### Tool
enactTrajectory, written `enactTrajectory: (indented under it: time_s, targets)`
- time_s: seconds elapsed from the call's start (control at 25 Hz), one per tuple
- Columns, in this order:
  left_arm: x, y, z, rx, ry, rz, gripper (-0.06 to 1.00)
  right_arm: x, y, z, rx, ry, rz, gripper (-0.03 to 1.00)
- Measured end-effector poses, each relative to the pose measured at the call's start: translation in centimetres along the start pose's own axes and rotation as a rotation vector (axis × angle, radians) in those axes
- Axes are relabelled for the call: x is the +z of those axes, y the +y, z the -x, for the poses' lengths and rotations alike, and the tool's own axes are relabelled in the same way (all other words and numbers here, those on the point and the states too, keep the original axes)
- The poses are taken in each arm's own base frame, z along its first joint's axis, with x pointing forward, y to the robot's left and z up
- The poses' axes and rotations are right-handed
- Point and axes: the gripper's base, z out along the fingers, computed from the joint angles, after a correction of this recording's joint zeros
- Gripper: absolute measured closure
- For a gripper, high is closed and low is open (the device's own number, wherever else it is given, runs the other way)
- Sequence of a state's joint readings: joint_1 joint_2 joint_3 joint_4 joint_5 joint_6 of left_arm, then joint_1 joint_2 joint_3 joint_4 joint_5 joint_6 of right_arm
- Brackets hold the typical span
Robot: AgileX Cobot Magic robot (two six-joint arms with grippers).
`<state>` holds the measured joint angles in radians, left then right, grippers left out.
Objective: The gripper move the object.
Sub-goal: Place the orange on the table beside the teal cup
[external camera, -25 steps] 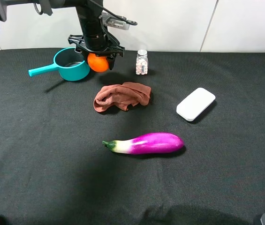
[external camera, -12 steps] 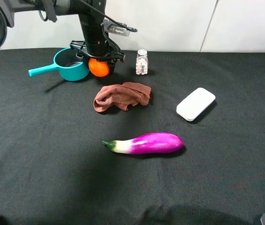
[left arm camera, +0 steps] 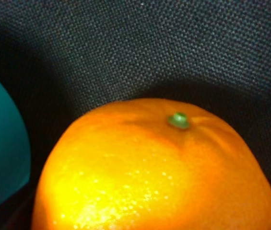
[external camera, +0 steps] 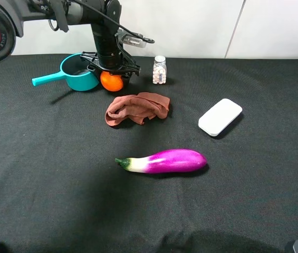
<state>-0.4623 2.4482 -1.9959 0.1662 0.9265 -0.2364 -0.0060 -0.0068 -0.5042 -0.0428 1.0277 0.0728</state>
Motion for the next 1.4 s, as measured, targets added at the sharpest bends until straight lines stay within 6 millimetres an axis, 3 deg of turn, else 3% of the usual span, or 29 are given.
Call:
enactTrajectory:
  time_s: [1.2, 1.4]
  targets:
    - [0.03, 0.00, 0.09, 0.002, -0.010, 0.000, 0.17, 0.00, 0.00, 0.00, 0.000, 0.000, 0.000, 0.27]
    - [0.03, 0.00, 0.09, 0.002, -0.010, 0.000, 0.13, 0.00, 0.00, 0.00, 0.000, 0.000, 0.000, 0.27]
